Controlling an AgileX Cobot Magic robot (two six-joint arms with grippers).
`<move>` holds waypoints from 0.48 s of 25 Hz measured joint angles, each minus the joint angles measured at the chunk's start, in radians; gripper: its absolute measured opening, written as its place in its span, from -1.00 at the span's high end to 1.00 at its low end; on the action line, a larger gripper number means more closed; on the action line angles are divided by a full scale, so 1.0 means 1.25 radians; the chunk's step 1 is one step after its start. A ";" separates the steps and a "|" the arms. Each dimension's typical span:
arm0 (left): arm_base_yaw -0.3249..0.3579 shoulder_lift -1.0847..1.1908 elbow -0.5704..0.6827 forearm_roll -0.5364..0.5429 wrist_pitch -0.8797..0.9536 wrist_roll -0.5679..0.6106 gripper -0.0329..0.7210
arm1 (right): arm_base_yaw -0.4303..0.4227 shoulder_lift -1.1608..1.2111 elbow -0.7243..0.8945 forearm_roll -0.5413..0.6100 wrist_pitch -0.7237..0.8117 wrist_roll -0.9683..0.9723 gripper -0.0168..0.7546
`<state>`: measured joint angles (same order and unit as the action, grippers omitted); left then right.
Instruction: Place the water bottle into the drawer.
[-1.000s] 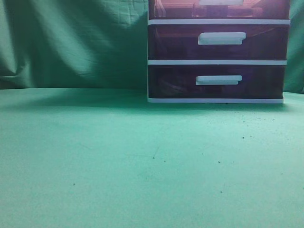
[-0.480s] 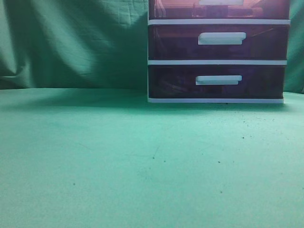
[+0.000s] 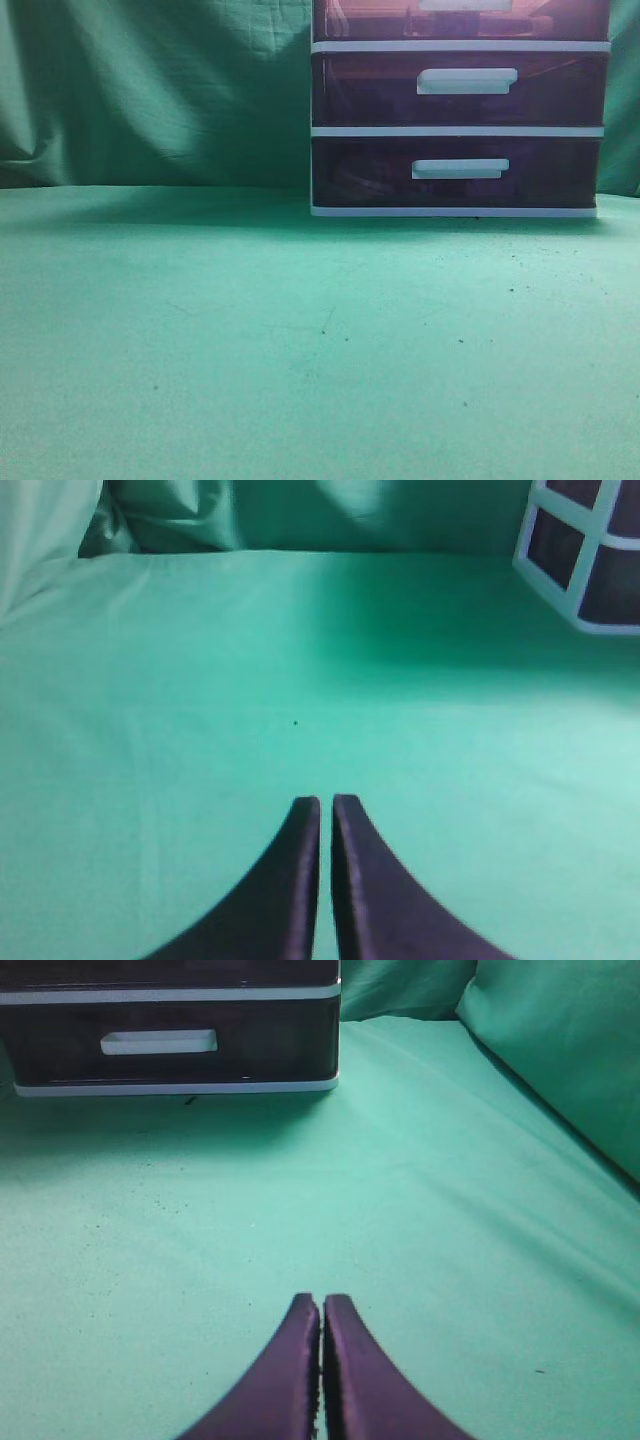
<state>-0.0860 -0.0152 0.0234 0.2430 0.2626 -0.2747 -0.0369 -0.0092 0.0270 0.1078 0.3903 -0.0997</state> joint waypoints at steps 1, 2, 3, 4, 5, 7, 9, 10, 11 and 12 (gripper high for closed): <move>0.000 0.000 0.000 0.000 0.000 0.001 0.91 | 0.000 0.000 0.000 0.000 0.000 0.000 0.96; 0.000 0.000 0.000 0.000 0.006 0.003 0.91 | 0.000 0.000 0.000 0.000 0.000 0.000 0.96; 0.000 0.000 0.000 0.000 0.012 0.009 0.91 | -0.002 0.000 0.000 0.000 0.000 0.000 0.96; 0.002 0.000 0.000 0.000 0.018 0.021 0.91 | -0.002 0.000 0.000 0.000 0.000 0.000 0.96; 0.002 0.000 0.000 0.000 0.027 0.032 0.91 | -0.002 0.000 0.000 0.000 0.000 0.000 0.96; 0.002 0.000 0.000 0.000 0.060 0.044 0.91 | -0.005 0.000 0.000 0.000 0.000 0.000 0.96; 0.002 0.000 0.000 0.000 0.074 0.051 0.91 | -0.005 0.000 0.000 0.000 0.000 0.000 0.96; 0.002 0.000 0.000 0.000 0.074 0.052 0.91 | -0.005 0.000 0.000 0.000 0.000 0.000 0.96; 0.002 0.000 0.000 0.000 0.075 0.053 0.91 | -0.005 0.000 0.000 0.000 0.000 0.000 0.96; 0.002 0.000 0.000 0.000 0.075 0.056 0.91 | -0.005 0.000 0.000 0.000 0.000 0.000 0.96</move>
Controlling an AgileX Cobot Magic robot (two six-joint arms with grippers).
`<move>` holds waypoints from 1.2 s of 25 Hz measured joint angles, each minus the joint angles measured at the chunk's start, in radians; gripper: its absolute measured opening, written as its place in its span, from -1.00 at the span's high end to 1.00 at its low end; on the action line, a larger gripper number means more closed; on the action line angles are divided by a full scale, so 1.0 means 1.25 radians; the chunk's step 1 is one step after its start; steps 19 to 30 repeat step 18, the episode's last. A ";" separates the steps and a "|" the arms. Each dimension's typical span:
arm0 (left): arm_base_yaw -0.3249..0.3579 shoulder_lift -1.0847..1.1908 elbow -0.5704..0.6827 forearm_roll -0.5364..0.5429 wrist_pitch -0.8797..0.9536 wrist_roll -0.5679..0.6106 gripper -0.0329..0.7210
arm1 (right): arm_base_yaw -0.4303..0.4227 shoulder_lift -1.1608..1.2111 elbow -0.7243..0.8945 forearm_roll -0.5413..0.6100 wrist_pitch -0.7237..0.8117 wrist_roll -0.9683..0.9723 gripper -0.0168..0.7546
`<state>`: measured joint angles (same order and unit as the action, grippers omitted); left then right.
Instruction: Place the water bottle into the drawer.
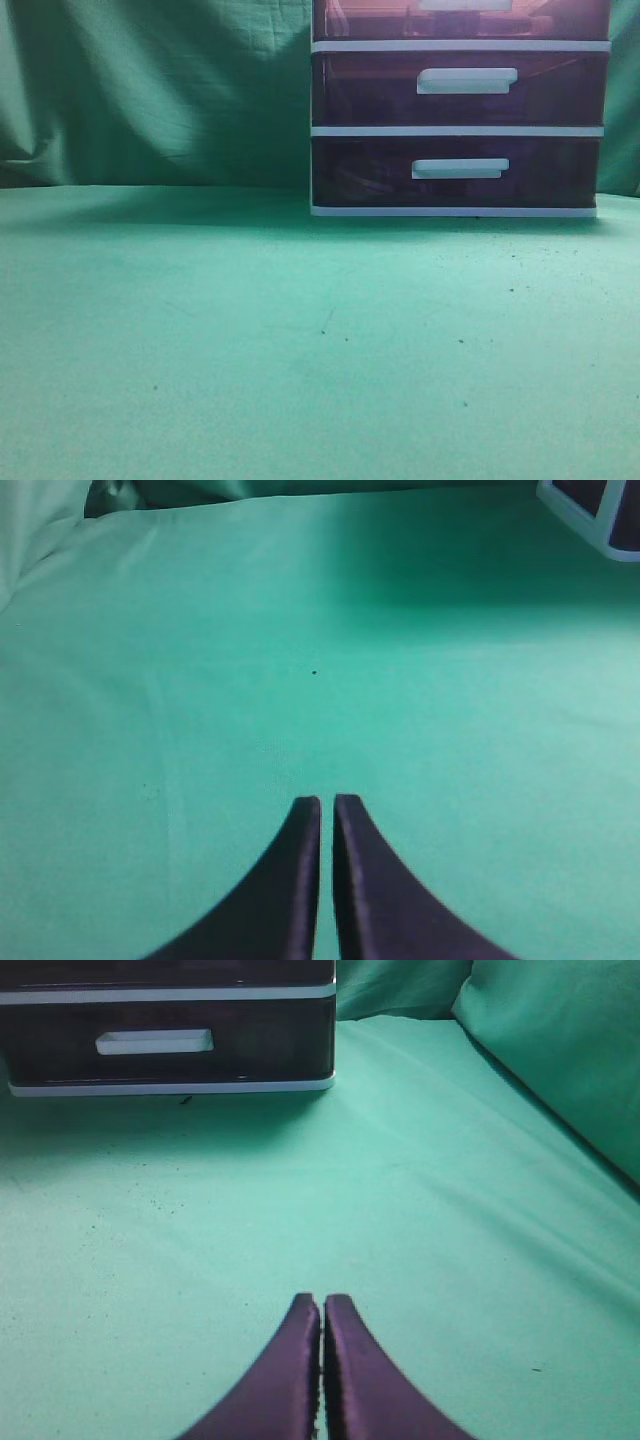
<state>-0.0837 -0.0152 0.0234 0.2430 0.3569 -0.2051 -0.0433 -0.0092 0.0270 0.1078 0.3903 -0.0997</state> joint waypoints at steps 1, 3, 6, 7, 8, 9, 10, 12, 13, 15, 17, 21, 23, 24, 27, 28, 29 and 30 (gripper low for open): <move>0.000 0.000 0.000 0.000 0.000 0.000 0.91 | 0.000 0.000 0.000 0.000 0.000 0.000 0.96; 0.000 0.000 0.000 -0.003 0.002 0.000 0.91 | 0.000 0.000 0.000 0.000 0.000 0.000 0.96; 0.000 0.000 0.000 -0.005 0.002 0.000 0.91 | 0.000 0.000 0.000 0.000 0.000 0.000 0.96; 0.000 0.000 0.000 -0.005 0.002 0.000 0.91 | 0.000 0.000 0.000 0.000 0.000 0.000 0.96; 0.000 0.000 0.000 -0.005 0.002 0.000 0.91 | 0.000 0.000 0.000 0.000 0.000 0.000 0.96; 0.000 0.000 0.000 -0.005 0.002 0.000 0.91 | 0.000 0.000 0.000 0.000 0.000 0.000 0.96; 0.002 0.000 0.000 -0.005 0.002 0.000 0.91 | 0.000 0.000 0.000 0.000 0.000 0.000 0.96; 0.002 0.000 0.000 -0.006 0.002 0.001 0.91 | 0.000 0.000 0.000 0.000 0.000 0.000 0.96; 0.002 0.000 0.000 -0.006 0.002 0.001 0.91 | 0.000 0.000 0.000 0.000 0.000 0.000 0.96; 0.002 0.000 0.000 -0.006 0.002 0.001 0.91 | 0.000 0.000 0.000 0.000 0.000 0.000 0.96; 0.002 0.000 0.000 -0.006 0.002 0.001 0.91 | 0.000 0.000 0.000 0.000 0.000 0.000 0.96; 0.002 0.000 0.000 -0.006 0.002 0.001 0.91 | 0.000 0.000 0.000 0.000 0.000 0.000 0.96; 0.002 0.000 0.000 -0.006 0.002 0.001 0.91 | 0.000 0.000 0.000 0.000 0.000 0.000 0.96; 0.002 0.000 0.000 -0.006 0.002 0.001 0.91 | 0.000 0.000 0.000 0.000 0.000 0.000 0.96; 0.002 0.000 0.000 -0.006 0.002 0.001 0.91 | 0.000 0.000 0.000 0.000 0.000 0.000 0.96; 0.002 0.000 0.000 -0.006 0.002 0.001 0.91 | 0.000 0.000 0.000 0.000 0.000 0.000 0.96; 0.002 0.000 0.000 -0.006 0.002 0.001 0.91 | 0.000 0.000 0.000 0.000 0.000 0.000 0.96; 0.002 0.000 0.000 -0.006 0.002 0.001 0.91 | 0.000 0.000 0.000 0.000 0.000 0.000 0.96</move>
